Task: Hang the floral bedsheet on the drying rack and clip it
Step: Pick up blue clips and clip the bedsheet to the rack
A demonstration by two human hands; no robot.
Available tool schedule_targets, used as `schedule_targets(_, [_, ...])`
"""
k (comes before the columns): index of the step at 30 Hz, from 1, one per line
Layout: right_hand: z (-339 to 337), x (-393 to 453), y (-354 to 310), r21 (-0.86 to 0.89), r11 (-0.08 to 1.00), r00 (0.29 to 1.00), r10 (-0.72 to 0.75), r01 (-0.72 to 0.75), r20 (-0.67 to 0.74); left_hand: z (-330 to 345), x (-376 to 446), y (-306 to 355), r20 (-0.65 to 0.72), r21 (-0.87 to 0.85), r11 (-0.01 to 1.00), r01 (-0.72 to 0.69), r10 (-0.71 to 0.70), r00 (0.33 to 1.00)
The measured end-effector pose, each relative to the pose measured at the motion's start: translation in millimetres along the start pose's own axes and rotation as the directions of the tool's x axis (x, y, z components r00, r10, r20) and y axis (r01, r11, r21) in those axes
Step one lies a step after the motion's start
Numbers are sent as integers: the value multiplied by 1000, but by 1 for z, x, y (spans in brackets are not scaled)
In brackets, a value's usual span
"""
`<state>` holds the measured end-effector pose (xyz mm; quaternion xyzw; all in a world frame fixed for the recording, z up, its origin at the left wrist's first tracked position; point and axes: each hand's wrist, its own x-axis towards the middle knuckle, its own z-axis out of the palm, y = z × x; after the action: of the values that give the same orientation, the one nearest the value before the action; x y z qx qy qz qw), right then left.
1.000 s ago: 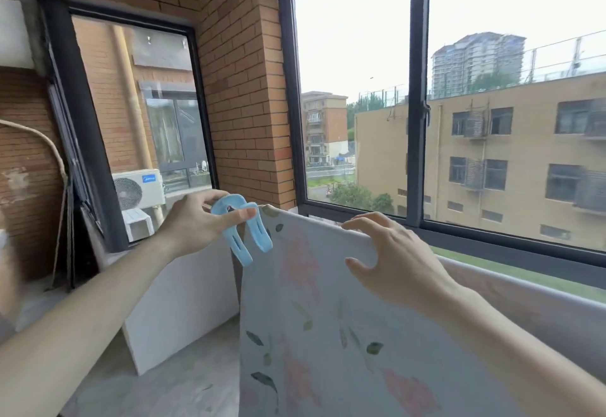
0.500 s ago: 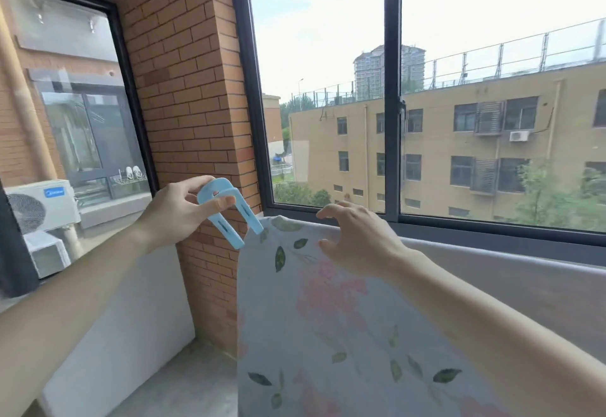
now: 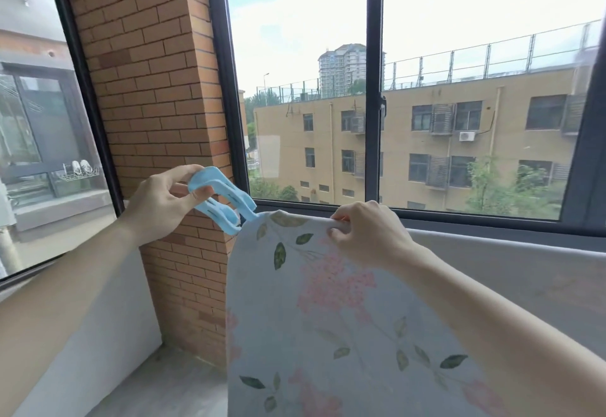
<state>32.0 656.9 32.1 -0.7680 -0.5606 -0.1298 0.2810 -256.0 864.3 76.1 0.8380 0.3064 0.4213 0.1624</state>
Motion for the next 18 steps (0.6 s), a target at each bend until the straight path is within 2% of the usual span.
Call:
schedule_targets(7, [-4,-2,-5,23,1000,1000,2,-2,28,8,3,-4,-33,-13,1000,-4,3,999])
schedule_targets(18, [-4,-3,-3,27,1000,999,-5,4,37,38,7,-11,-3,-40,999,14,-14,1000])
